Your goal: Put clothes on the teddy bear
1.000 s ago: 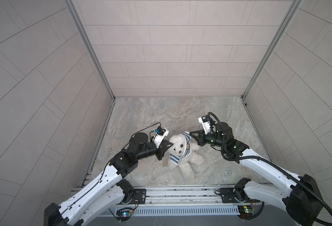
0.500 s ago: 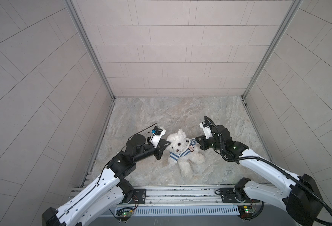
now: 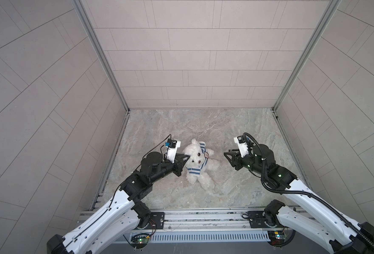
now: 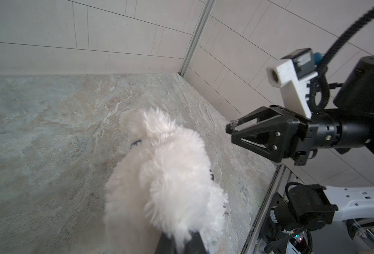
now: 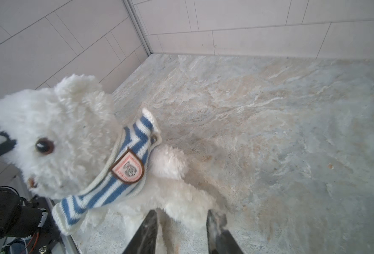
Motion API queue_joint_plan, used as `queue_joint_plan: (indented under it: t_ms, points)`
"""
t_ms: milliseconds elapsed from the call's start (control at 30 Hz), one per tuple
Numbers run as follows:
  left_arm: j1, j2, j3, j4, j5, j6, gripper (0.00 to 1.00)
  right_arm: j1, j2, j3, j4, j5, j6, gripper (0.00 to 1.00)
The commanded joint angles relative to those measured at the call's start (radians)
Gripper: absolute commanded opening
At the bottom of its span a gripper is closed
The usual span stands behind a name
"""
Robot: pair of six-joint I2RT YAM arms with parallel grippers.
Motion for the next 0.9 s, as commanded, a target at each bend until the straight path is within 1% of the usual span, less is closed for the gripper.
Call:
queue_joint_plan:
  t_ms: [0,33,100,167,267,367,467,567,633,767,800,867]
  points:
    - [0.001,0.017,0.003,0.059,-0.039,-0.128,0.00,0.032,-0.051,-0.041,-0.019,0.008,0.010,0.46]
    - [0.001,0.031,0.013,0.035,-0.064,-0.152,0.00,0.057,-0.069,-0.077,0.010,0.004,0.030,0.49]
    - [0.000,0.064,0.037,-0.032,-0.117,-0.190,0.00,0.110,-0.085,-0.123,0.083,-0.003,0.070,0.57]
    - [0.000,0.092,0.048,-0.058,-0.143,-0.229,0.00,0.186,-0.067,-0.151,0.145,0.023,0.099,0.60]
    - [0.000,0.104,0.034,-0.018,-0.154,-0.296,0.00,0.289,0.005,-0.171,0.257,0.080,0.131,0.62]
    - [0.000,0.110,0.011,0.025,-0.163,-0.357,0.00,0.344,0.111,-0.166,0.385,0.087,0.157,0.62]
    - [-0.002,0.115,-0.010,0.050,-0.170,-0.396,0.00,0.381,0.223,-0.123,0.425,0.092,0.149,0.62]
    - [-0.007,0.118,-0.021,0.061,-0.178,-0.415,0.00,0.390,0.303,-0.094,0.458,0.089,0.155,0.61]
    - [-0.010,0.117,-0.029,0.073,-0.181,-0.426,0.00,0.390,0.333,-0.089,0.493,0.086,0.161,0.60]
    - [-0.010,0.121,-0.034,0.088,-0.175,-0.437,0.00,0.391,0.387,-0.055,0.509,0.087,0.152,0.57]
    - [-0.010,0.121,-0.034,0.088,-0.175,-0.439,0.00,0.391,0.399,-0.049,0.511,0.086,0.152,0.54]
    - [-0.010,0.118,-0.032,0.093,-0.175,-0.443,0.00,0.391,0.418,-0.039,0.511,0.083,0.154,0.43]
